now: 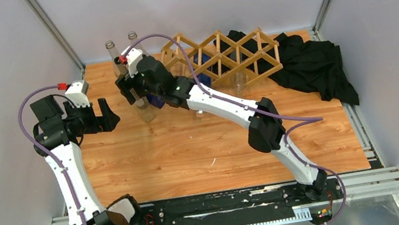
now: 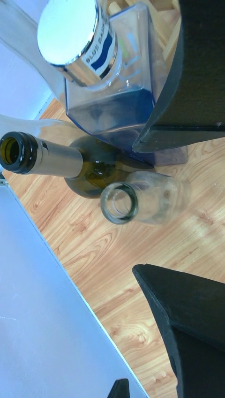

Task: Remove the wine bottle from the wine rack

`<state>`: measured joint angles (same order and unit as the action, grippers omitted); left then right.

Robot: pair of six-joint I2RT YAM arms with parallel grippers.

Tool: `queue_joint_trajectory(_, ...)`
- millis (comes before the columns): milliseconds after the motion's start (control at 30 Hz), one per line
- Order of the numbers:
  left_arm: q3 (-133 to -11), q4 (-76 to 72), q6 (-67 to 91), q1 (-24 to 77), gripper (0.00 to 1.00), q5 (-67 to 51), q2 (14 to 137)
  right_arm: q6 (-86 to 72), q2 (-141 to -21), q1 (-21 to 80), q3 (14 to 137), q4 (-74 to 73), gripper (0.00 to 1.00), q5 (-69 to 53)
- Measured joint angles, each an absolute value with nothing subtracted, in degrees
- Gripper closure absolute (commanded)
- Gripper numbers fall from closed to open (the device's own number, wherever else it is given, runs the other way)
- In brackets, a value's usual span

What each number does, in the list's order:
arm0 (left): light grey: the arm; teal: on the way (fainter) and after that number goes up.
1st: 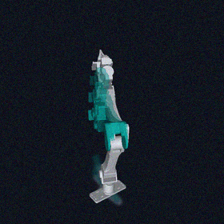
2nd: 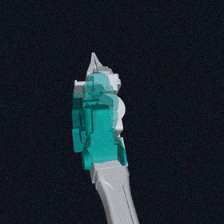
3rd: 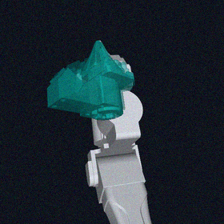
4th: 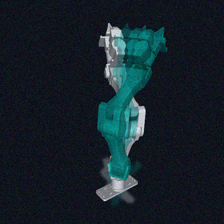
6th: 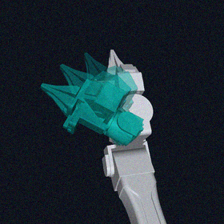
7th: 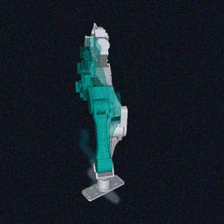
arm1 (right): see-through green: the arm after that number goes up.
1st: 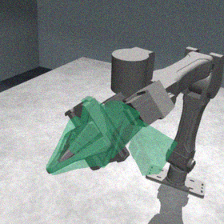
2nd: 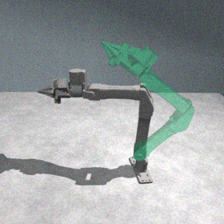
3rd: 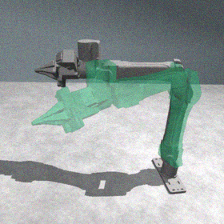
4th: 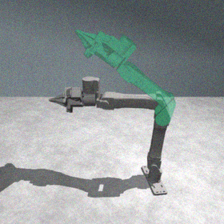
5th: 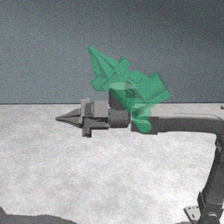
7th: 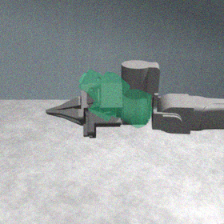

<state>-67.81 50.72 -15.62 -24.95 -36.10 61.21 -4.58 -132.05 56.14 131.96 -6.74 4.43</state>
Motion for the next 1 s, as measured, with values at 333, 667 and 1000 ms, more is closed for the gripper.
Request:
queue_joint_trajectory(333,-68.5,50.9,-15.6,-24.9,0.00,-36.4,61.2,-4.6,-120.9,56.1,120.2,-7.2,0.07,5.3)
queue_joint_trajectory(667,-69.2,51.2,-15.7,-24.9,0.00,-36.5,61.3,-14.5,-100.2,53.2,96.4,-10.0,0.07,15.8)
queue_joint_trajectory(1000,-69.8,51.2,-15.6,-24.9,0.00,-37.4,61.3,-31.7,-100.1,43.0,83.0,-15.6,0.07,18.3)
